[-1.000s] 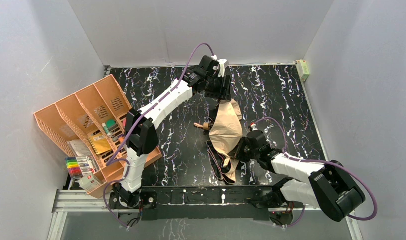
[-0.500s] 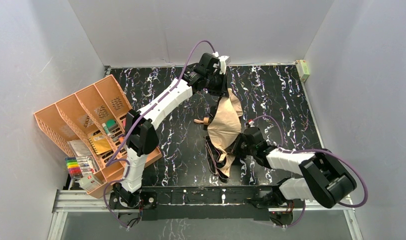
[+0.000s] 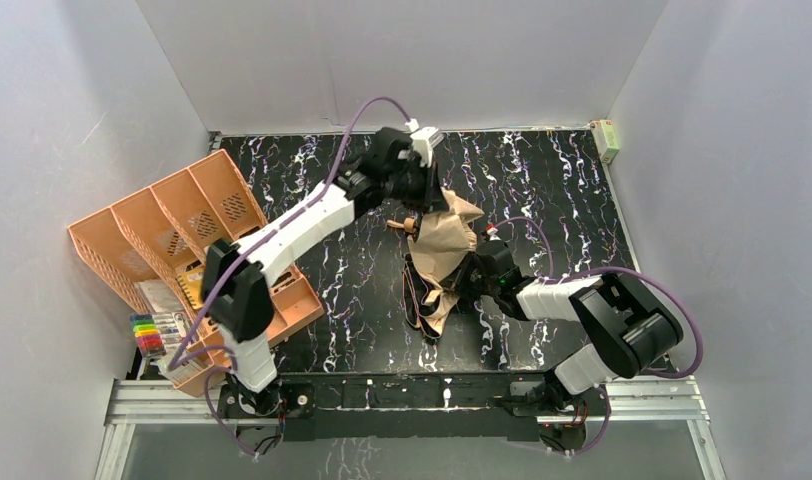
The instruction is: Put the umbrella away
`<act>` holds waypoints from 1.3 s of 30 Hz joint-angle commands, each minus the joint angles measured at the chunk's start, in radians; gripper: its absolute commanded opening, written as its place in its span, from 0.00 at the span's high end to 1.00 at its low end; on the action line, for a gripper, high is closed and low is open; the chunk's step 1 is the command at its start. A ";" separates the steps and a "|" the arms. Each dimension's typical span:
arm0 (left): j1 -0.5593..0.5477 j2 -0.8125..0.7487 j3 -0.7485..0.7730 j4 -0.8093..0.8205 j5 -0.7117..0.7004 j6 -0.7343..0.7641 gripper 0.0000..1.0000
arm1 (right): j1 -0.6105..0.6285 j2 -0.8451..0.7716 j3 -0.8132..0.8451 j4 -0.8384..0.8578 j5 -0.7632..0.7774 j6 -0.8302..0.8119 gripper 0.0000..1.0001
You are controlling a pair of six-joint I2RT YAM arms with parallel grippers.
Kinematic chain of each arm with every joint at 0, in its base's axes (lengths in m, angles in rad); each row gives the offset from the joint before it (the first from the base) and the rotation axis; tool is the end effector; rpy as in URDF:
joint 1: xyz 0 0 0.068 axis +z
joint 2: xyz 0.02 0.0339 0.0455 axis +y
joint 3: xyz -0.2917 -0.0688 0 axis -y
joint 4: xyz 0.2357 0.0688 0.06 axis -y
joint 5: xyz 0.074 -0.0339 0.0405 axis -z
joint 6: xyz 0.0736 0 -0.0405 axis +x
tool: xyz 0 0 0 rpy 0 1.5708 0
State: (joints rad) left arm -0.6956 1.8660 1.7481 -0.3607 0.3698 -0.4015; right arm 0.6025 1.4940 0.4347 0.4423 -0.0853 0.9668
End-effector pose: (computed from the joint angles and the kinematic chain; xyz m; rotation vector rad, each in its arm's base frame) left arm 0.3457 -0.3233 0.3588 0.5625 2.1124 -1.0350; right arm 0.2317 0.1669 0.1429 0.3761 2.3292 0.9324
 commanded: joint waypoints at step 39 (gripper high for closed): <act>-0.269 -0.215 -1.227 1.018 -0.161 -0.291 1.00 | -0.004 -0.541 0.038 -0.349 -0.098 -0.153 0.88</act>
State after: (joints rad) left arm -0.9516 1.6360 0.5522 0.6304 0.2207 -0.6922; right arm 0.6003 0.9001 0.4156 -0.0208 -0.0441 0.8532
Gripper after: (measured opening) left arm 0.010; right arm 0.139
